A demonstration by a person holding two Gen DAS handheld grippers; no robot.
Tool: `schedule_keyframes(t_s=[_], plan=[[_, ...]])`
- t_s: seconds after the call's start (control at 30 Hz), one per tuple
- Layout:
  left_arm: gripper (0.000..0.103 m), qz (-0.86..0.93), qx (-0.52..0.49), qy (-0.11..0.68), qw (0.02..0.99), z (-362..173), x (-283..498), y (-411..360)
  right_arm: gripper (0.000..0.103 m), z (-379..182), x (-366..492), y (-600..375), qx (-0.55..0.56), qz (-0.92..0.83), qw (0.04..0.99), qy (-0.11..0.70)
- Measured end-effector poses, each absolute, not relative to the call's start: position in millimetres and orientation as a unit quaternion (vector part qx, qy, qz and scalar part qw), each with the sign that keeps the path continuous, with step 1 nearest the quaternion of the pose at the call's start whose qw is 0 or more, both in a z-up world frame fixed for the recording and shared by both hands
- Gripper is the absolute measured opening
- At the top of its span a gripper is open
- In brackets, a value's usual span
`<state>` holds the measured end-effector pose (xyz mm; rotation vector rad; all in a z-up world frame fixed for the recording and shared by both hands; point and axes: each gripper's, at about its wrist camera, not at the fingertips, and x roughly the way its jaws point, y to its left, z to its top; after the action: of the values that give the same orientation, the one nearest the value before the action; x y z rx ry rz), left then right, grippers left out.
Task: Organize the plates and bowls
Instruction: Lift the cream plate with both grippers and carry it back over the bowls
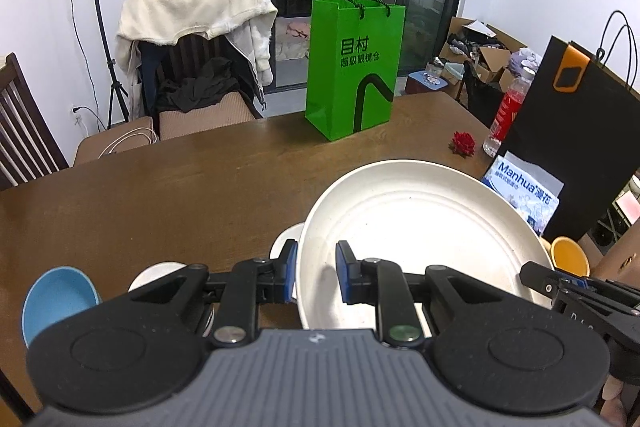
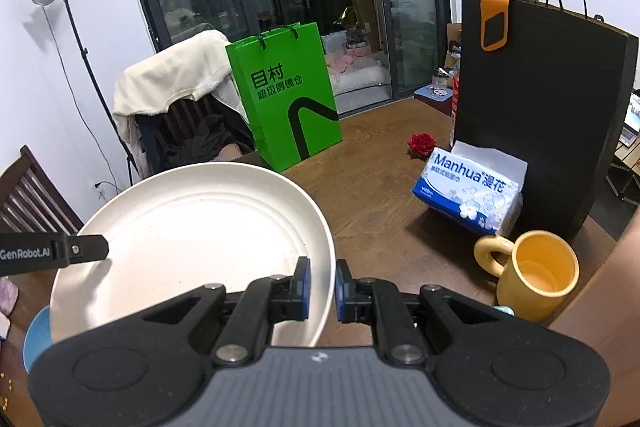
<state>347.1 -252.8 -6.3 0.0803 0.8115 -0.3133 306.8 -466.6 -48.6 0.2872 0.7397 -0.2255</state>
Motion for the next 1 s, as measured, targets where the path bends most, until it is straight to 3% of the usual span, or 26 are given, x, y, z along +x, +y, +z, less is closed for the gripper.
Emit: schedule_keyframes(t_s=[1.0], plan=[[0.02,-0.168,0.033,0.381,0.909,-30,261,-238,0.012,-71,225,-464,0.136,-0.108,0.919,0.355]])
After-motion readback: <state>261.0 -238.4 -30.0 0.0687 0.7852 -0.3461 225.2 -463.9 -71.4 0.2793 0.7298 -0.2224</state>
